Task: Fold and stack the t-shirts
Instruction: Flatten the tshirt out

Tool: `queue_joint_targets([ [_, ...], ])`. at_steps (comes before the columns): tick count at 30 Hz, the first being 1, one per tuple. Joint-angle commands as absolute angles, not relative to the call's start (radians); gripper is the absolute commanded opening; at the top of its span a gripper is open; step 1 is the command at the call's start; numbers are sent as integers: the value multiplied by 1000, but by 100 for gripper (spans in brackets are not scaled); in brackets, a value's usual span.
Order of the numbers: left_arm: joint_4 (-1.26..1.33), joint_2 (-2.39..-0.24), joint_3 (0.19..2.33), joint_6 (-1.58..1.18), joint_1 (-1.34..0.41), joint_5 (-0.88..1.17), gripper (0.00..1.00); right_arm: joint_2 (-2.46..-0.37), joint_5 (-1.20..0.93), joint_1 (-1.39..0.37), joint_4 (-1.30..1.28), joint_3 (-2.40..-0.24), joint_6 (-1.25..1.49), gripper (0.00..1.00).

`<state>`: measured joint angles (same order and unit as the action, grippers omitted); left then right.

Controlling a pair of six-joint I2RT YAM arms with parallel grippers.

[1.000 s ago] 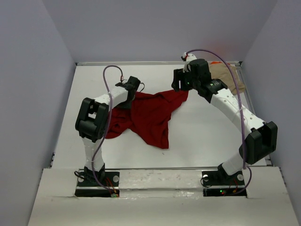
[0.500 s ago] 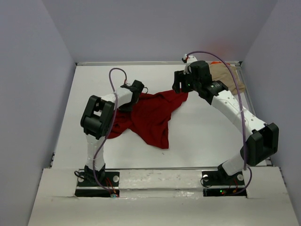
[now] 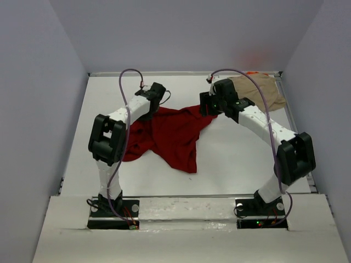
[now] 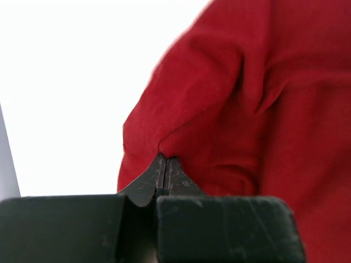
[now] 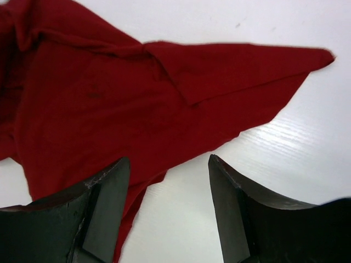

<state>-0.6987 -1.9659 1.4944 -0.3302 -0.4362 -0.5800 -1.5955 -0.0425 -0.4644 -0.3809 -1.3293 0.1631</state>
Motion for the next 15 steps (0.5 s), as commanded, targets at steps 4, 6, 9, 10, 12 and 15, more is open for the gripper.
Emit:
queue_joint_targets([
  [4, -772, -1861, 1640, -322, -423, -675, 0, -1695, -113, -459, -308, -1325, 176, 54],
  [6, -793, -1911, 1686, -316, -404, -660, 0, -1704, -126, -459, -310, -1344, 176, 49],
  [9, -792, -1947, 1730, -301, -400, -643, 0, -1707, -138, -459, -308, -1358, 170, 32],
  [10, -793, -1966, 1753, -292, -396, -646, 0, -1709, -140, -459, -310, -1361, 172, 21],
  [12, -802, -1997, 1781, -284, -384, -646, 0, -1710, -155, -459, -314, -1364, 170, 7],
  [15, -818, -2054, 1838, -265, -350, -638, 0, -1707, -201, -459, -340, -1376, 173, 0],
])
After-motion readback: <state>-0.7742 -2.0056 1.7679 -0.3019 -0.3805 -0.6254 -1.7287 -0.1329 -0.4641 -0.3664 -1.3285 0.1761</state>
